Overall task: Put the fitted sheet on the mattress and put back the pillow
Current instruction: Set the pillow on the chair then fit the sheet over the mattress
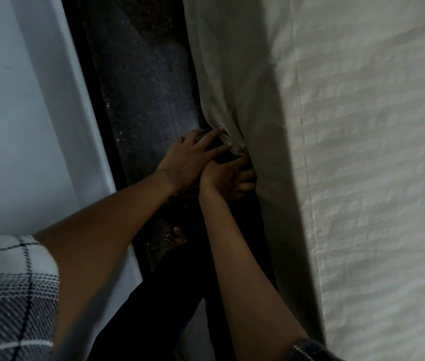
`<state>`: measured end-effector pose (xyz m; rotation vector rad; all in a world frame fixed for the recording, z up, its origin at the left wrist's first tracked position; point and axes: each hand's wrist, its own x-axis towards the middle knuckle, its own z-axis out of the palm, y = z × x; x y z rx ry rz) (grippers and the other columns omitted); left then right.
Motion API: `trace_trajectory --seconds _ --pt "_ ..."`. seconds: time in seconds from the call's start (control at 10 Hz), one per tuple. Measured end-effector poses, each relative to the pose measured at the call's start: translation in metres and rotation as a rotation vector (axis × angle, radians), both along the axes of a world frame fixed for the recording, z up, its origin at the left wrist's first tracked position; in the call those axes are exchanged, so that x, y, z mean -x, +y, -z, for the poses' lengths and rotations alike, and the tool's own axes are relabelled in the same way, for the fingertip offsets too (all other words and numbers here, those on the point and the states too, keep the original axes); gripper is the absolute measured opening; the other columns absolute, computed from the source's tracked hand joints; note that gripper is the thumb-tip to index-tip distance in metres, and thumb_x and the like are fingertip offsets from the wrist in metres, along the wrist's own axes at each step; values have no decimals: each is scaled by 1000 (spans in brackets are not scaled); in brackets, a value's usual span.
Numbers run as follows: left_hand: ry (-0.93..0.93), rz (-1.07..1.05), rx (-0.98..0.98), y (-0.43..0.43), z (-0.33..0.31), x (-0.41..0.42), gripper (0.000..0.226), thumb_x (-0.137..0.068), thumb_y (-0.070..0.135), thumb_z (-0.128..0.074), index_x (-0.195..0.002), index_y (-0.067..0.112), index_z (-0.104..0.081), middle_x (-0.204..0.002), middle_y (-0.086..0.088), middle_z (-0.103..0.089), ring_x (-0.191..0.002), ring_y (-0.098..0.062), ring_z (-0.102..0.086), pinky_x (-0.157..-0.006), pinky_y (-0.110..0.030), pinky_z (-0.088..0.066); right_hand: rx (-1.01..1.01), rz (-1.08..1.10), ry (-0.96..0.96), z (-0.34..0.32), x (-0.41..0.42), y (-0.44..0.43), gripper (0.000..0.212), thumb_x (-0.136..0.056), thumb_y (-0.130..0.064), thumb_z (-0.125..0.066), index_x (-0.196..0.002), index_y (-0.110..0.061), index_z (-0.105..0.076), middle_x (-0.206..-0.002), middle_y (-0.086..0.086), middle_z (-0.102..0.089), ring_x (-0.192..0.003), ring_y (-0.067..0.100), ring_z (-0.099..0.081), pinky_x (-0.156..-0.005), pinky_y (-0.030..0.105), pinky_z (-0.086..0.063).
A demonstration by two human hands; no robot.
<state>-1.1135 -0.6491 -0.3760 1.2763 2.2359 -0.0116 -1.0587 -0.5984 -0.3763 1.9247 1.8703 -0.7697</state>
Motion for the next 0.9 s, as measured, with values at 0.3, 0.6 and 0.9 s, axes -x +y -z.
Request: trace_trajectory --seconds 0.3,0.6,0.9 --pt "82 -398 -217 44 21 -7 48 -84 20 -39 -127 6 -53 -138 -16 -44 -106 -36 -53 -77 -41 -50 290 25 263 -17 -19 23 62 -94 -20 -38 -151 -15 -15 -157 10 -16 -143 28 -19 -117 43 -17" --pt "-1273 -1827 -350 63 23 -7 20 -96 15 -48 -94 3 -64 -92 -16 -62 -83 -24 -60 -66 -16 -49 196 -317 328 -31 -19 22 60 -94 -3 -35 -150 -8 -13 -159 8 -9 -146 15 -8 -111 15 6" --pt "-1629 -1735 -532 55 6 29 24 -94 29 -45 -113 24 -58 -99 5 -63 -97 -14 -57 -90 -29 -41 232 -338 157 -30 4 16 71 -93 -20 -38 -152 -24 1 -160 3 5 -145 26 1 -113 46 -9"
